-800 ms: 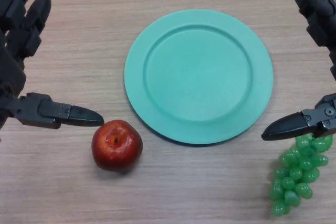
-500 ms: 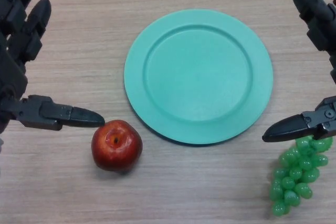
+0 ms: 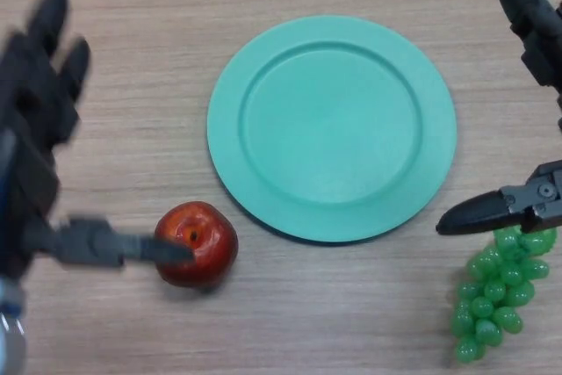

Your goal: Pick up the red apple and place it on the plate

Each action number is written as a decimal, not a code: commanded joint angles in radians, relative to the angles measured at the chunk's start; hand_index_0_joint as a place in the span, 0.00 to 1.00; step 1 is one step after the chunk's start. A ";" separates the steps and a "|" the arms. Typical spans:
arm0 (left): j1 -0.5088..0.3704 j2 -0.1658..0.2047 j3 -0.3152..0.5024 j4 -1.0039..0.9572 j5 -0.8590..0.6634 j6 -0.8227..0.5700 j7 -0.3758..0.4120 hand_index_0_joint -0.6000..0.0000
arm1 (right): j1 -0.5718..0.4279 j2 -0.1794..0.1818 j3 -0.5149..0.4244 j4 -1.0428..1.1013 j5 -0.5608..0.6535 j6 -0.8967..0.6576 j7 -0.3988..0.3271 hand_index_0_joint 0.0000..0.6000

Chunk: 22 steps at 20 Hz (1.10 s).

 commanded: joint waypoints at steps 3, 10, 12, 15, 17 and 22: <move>0.087 0.001 -0.109 0.092 0.157 -0.370 0.043 1.00 | -0.015 0.014 0.007 -0.046 -0.055 -0.117 0.025 0.00; 0.040 0.011 -0.195 0.365 0.311 -0.483 0.179 1.00 | -0.001 0.026 0.016 -0.033 -0.078 -0.135 0.041 0.00; 0.043 0.014 -0.203 0.407 0.320 -0.514 0.197 1.00 | 0.000 0.022 0.005 -0.032 -0.071 -0.129 0.039 0.00; 0.039 0.014 -0.210 0.439 0.291 -0.490 0.187 1.00 | 0.007 0.020 -0.008 -0.036 -0.059 -0.138 0.034 0.00; 0.031 0.015 -0.214 0.437 0.262 -0.470 0.165 1.00 | 0.007 0.017 -0.014 -0.039 -0.050 -0.138 0.028 0.00; 0.011 0.016 -0.209 0.458 0.319 -0.459 0.190 0.58 | 0.009 0.015 -0.025 -0.031 -0.026 -0.156 0.016 0.00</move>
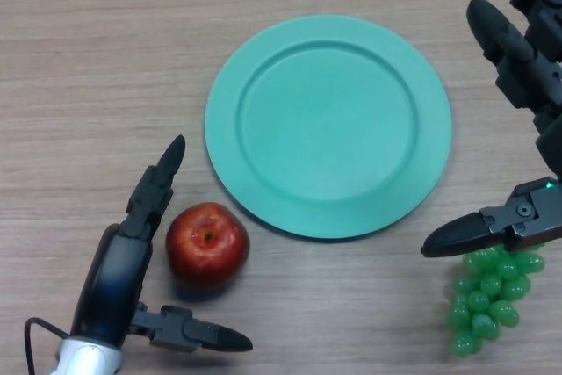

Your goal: Pick up the red apple and place it on the plate

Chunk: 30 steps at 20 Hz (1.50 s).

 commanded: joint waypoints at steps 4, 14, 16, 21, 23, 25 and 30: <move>-0.020 0.032 0.033 -0.020 0.110 -0.066 0.062 0.00 | -0.023 -0.031 -0.075 -0.054 0.059 -0.142 -0.029 0.00; -0.100 0.036 0.086 -0.331 0.141 0.073 0.039 0.00 | -0.041 -0.035 -0.068 -0.052 0.058 -0.127 -0.040 0.00; -0.213 0.041 0.098 -0.379 0.118 0.138 0.022 0.00 | -0.038 -0.035 -0.070 -0.053 0.058 -0.128 -0.039 0.00; -0.523 0.057 0.069 -0.086 0.077 0.084 -0.004 0.00 | -0.049 -0.043 -0.083 -0.064 0.067 -0.095 -0.043 0.00; -0.606 0.042 0.047 0.092 0.120 0.016 0.030 0.00 | -0.060 -0.050 -0.089 -0.059 0.070 -0.089 -0.049 0.00; -0.648 0.018 0.013 0.242 0.160 -0.086 0.066 0.00 | -0.058 -0.051 -0.090 -0.051 0.065 -0.098 -0.047 0.00; -0.734 0.010 -0.055 0.505 0.246 -0.239 0.168 0.00 | -0.046 -0.047 -0.104 -0.022 0.075 -0.145 -0.049 0.00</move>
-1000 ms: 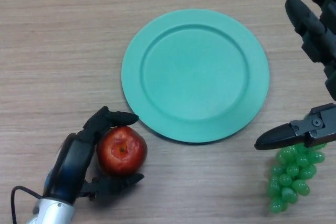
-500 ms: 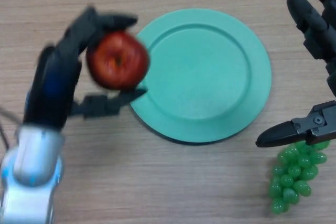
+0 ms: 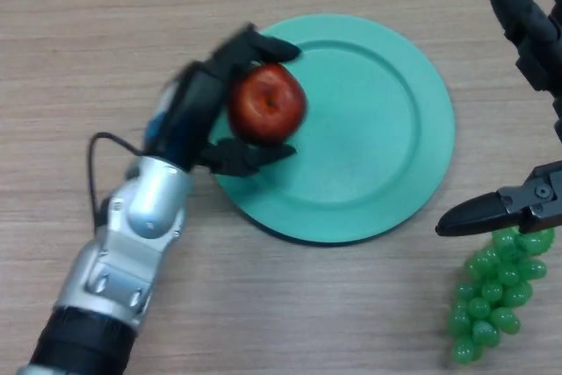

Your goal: Pick up the red apple and place it on the plate

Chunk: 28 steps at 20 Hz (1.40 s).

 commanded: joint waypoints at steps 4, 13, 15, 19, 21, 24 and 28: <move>-0.127 0.016 0.033 0.102 0.269 -0.219 0.217 0.00 | -0.017 -0.026 -0.083 -0.034 0.065 -0.166 -0.020 0.00; -0.066 0.016 0.006 -0.027 0.003 -0.092 0.073 0.59 | -0.005 -0.035 -0.087 -0.048 0.076 -0.172 -0.031 0.00; -0.015 0.016 0.028 -0.157 -0.059 0.016 0.029 1.00 | 0.007 -0.032 -0.085 -0.078 0.069 -0.159 -0.033 0.00; 0.041 0.016 0.076 -0.284 -0.061 0.112 -0.014 1.00 | 0.011 -0.029 -0.081 -0.106 0.068 -0.142 -0.039 0.00; 0.075 0.016 0.100 -0.371 -0.096 0.157 -0.045 1.00 | 0.013 -0.025 -0.072 -0.115 0.058 -0.134 -0.041 0.00; 0.112 0.024 0.133 -0.523 -0.142 0.256 -0.100 1.00 | 0.002 -0.029 -0.084 -0.128 0.069 -0.106 -0.044 0.00; 0.150 0.068 0.224 -0.750 -0.265 0.373 -0.095 1.00 | -0.019 -0.038 -0.085 -0.110 0.090 -0.095 -0.051 0.00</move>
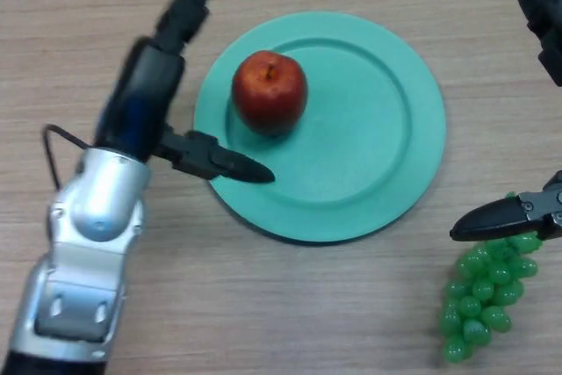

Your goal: Pick up the red apple and place it on the plate

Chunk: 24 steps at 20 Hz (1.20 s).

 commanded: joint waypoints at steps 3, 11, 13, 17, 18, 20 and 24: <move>0.021 0.084 0.167 -0.262 -0.237 0.081 0.004 1.00 | -0.058 -0.044 -0.047 -0.006 0.062 -0.090 -0.018 0.00; 0.168 0.183 0.385 -0.319 -0.632 0.103 -0.099 1.00 | -0.068 -0.056 -0.053 0.045 0.080 -0.143 -0.017 0.00; 0.183 0.174 0.370 -0.310 -0.618 0.076 -0.070 1.00 | -0.071 -0.052 -0.040 0.052 0.069 -0.149 -0.016 0.00; 0.165 0.189 0.374 -0.308 -0.634 0.102 -0.043 1.00 | -0.084 -0.050 -0.042 0.066 0.080 -0.151 -0.024 0.00; 0.161 0.196 0.375 -0.305 -0.639 0.117 -0.048 1.00 | -0.084 -0.050 -0.038 0.068 0.077 -0.158 -0.027 0.00; 0.157 0.192 0.364 -0.316 -0.641 0.126 -0.042 1.00 | -0.078 -0.047 -0.028 0.064 0.067 -0.161 -0.029 0.00; 0.155 0.184 0.356 -0.367 -0.628 0.170 -0.006 1.00 | -0.069 -0.046 -0.025 0.055 0.060 -0.145 -0.007 0.00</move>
